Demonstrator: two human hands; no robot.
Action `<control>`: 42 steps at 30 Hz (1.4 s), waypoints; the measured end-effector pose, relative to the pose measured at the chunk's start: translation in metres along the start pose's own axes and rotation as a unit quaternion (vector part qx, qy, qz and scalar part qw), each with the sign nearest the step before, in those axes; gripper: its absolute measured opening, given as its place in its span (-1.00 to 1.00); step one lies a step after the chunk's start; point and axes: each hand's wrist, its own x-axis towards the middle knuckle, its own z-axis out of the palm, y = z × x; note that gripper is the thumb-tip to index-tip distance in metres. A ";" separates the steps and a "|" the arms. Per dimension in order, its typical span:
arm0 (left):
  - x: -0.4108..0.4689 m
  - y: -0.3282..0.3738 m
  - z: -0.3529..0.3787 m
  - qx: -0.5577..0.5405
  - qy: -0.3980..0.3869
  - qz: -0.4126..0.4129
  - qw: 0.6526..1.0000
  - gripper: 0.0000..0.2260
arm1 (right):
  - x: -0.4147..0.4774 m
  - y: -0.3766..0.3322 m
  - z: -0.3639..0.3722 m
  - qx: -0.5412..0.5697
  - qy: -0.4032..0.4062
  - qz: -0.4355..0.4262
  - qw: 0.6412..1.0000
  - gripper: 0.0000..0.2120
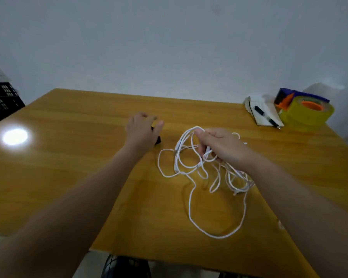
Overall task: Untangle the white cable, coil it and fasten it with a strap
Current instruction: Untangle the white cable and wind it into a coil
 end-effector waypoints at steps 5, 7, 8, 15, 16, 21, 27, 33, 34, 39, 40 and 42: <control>-0.033 0.048 -0.015 -0.536 -0.344 -0.050 0.770 -0.53 | 0.009 0.000 0.001 0.022 -0.002 -0.014 1.000 -0.56; -0.042 0.049 -0.012 -0.535 -0.342 -0.005 0.772 -0.78 | 0.009 -0.002 0.002 0.031 0.015 -0.021 0.999 -0.58; -0.044 0.049 -0.011 -0.545 -0.318 0.005 0.776 -0.88 | 0.007 -0.004 0.003 0.034 0.025 -0.025 0.999 -0.60; -0.055 0.060 -0.029 -0.722 -0.270 -0.130 0.624 -0.73 | 0.001 -0.004 0.000 0.035 0.027 -0.031 0.999 -0.66; -0.056 0.059 -0.034 -0.720 -0.273 -0.143 0.622 -0.73 | -0.002 -0.003 -0.002 0.040 0.021 -0.038 0.998 -0.68; -0.061 0.054 -0.054 -0.641 -0.348 -0.160 0.665 -0.74 | -0.019 0.002 -0.001 0.056 0.025 -0.069 0.996 -0.66; -0.066 0.061 -0.067 -0.533 -0.443 -0.132 0.709 -0.66 | -0.023 -0.001 0.007 0.007 0.036 -0.070 0.997 -0.61; -0.072 0.077 -0.057 -0.488 -0.404 -0.120 0.765 -0.56 | -0.023 0.000 0.002 -0.008 0.031 -0.082 0.996 -0.64; -0.073 0.076 -0.055 -0.498 -0.383 -0.126 0.768 -0.56 | -0.024 0.000 -0.003 0.006 0.009 -0.085 0.996 -0.69; -0.081 0.072 -0.046 -0.509 -0.323 -0.145 0.784 -0.55 | -0.029 0.000 -0.019 -0.043 -0.070 -0.083 0.993 -0.68; -0.081 0.072 -0.046 -0.517 -0.310 -0.148 0.784 -0.55 | -0.029 0.000 -0.021 -0.064 -0.074 -0.082 0.992 -0.61; -0.080 0.070 -0.046 -0.525 -0.293 -0.149 0.785 -0.55 | -0.032 -0.003 -0.027 -0.104 -0.084 -0.085 0.987 -0.47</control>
